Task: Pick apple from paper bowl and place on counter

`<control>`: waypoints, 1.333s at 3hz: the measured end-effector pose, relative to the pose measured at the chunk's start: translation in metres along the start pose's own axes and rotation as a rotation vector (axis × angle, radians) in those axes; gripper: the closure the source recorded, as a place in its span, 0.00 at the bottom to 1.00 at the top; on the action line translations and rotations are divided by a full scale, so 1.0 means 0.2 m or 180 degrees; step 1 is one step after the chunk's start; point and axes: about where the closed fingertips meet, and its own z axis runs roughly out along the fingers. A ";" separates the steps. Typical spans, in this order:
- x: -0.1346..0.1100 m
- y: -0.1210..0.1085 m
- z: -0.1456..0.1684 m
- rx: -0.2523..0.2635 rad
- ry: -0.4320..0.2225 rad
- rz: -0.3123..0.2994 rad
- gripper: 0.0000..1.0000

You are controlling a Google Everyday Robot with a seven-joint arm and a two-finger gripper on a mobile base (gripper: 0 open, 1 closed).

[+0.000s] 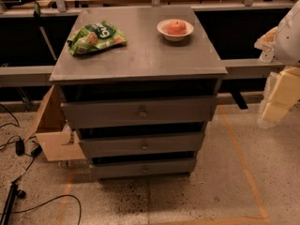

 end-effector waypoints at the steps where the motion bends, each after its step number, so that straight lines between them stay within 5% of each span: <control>1: 0.00 -0.01 0.00 0.0002 -0.0027 0.0014 0.00; 2: -0.03 -0.08 0.05 0.0005 -0.0402 0.0214 0.00; 4: -0.21 -0.69 0.33 -0.0033 -0.1893 0.1225 0.00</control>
Offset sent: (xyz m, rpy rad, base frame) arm 0.0511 0.0027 -0.0114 0.3461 -0.0498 -0.0831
